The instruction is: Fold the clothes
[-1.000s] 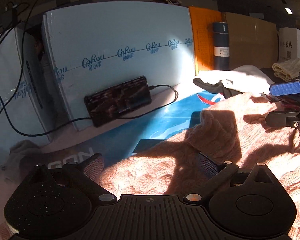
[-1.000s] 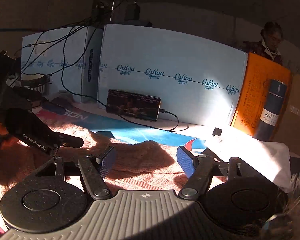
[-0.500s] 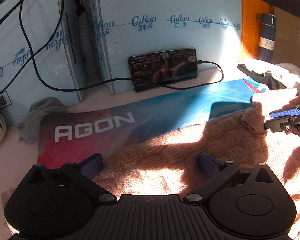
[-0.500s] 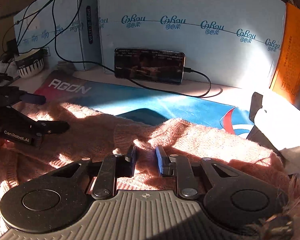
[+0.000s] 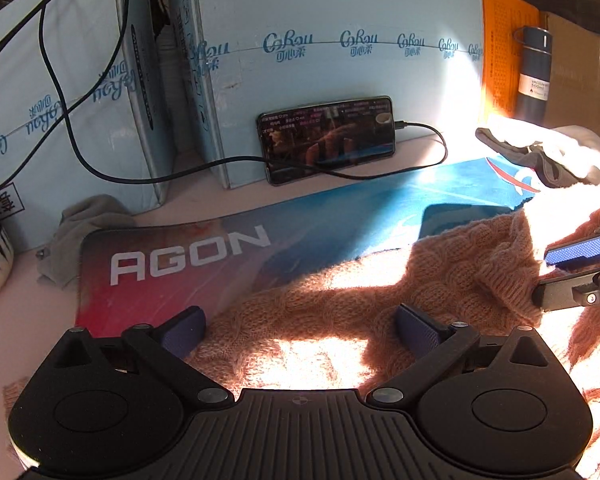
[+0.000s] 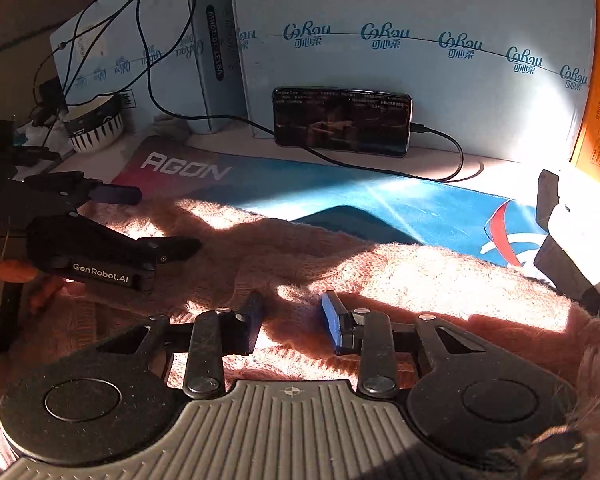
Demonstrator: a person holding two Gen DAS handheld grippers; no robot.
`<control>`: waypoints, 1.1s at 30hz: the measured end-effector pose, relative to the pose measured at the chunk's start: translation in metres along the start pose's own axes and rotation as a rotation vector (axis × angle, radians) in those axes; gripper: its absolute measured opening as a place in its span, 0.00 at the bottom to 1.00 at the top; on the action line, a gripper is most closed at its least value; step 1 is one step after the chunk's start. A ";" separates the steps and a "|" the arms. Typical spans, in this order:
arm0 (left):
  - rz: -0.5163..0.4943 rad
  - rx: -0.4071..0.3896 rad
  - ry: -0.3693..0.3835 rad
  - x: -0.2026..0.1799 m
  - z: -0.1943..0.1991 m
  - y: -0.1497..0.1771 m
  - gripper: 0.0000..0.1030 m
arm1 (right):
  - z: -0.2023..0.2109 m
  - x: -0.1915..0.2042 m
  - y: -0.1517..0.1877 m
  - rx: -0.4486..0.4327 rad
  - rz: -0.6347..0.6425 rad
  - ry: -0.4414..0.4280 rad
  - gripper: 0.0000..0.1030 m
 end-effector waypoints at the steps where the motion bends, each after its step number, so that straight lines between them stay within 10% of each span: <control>1: 0.000 0.000 0.000 0.000 0.000 0.000 0.99 | 0.002 -0.002 0.001 -0.014 -0.009 -0.009 0.42; 9: 0.002 0.002 0.001 0.001 0.000 0.000 1.00 | 0.037 -0.015 0.009 -0.173 -0.064 0.071 0.74; 21: 0.006 0.004 0.009 0.002 -0.001 0.000 1.00 | 0.009 -0.058 0.010 -0.071 -0.226 0.137 0.75; 33: 0.022 -0.159 0.121 0.006 0.025 0.005 1.00 | 0.115 -0.024 0.101 -0.498 0.019 0.272 1.00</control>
Point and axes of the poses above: each gripper's, at about its wrist camera, not at the fingertips, and z roughly against the way its jaws point, x to its left, y to its underside, the point moved 1 cm from there along -z, roughly the way its jaws point, and after that the axes turned 13 degrees about x, right-handed, at the moved point
